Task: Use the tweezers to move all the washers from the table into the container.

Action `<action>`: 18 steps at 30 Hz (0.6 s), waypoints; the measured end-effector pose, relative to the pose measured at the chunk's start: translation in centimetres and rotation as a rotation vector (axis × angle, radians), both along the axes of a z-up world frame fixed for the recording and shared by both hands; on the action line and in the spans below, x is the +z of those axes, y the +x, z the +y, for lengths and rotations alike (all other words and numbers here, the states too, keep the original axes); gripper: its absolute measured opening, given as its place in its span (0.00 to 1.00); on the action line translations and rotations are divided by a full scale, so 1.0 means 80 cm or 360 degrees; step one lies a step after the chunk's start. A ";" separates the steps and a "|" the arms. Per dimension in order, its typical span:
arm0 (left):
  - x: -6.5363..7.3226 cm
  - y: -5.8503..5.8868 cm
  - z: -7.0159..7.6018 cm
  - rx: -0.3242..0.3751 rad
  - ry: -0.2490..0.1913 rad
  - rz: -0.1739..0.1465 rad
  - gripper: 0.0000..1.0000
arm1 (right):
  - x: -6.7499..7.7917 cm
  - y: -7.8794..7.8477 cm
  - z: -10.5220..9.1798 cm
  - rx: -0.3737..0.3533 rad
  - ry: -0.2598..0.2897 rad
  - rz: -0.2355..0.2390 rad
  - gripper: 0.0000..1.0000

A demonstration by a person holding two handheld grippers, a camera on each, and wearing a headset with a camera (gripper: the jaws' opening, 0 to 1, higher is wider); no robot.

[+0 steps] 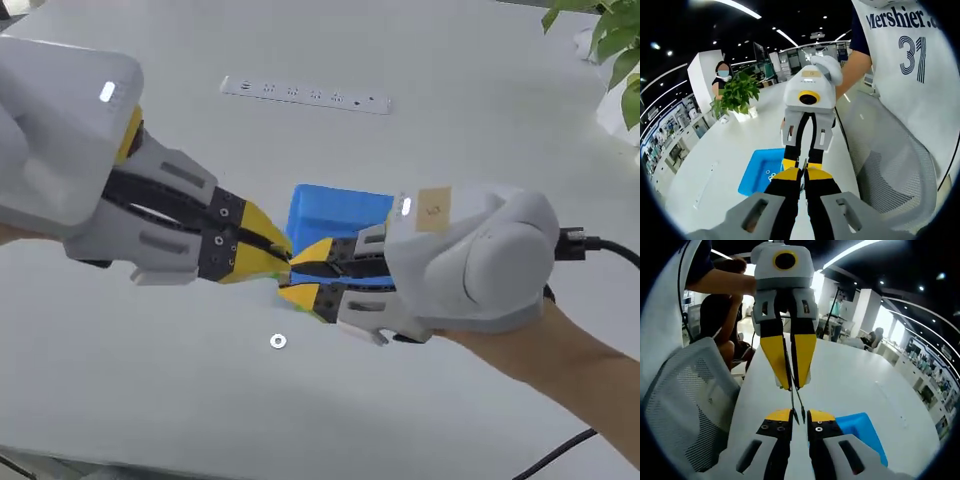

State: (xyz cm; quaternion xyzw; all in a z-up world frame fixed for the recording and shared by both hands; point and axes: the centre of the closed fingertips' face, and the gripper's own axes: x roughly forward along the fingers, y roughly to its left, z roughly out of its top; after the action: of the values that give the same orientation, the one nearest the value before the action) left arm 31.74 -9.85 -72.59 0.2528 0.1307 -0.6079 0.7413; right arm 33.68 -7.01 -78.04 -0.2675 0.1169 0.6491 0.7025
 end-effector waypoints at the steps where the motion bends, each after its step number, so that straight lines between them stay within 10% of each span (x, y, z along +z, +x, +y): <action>1: -0.003 -0.002 0.002 0.0004 0.0000 0.0005 0.06 | -0.002 -0.004 0.001 0.0018 -0.0009 -0.0001 0.12; 9: -0.025 -0.017 0.012 0.0063 -0.0023 0.0082 0.06 | -0.025 -0.027 0.006 0.0091 -0.0072 0.0023 0.11; 18: -0.051 0.001 0.017 0.0150 -0.0062 0.0135 0.06 | -0.049 -0.011 -0.001 0.0008 -0.0122 0.0088 0.11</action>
State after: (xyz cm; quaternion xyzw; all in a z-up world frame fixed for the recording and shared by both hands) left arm 31.79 -8.51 -76.69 0.2059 0.1618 -0.5850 0.7676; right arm 32.78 -7.12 -81.96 -0.2763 0.1604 0.6530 0.6866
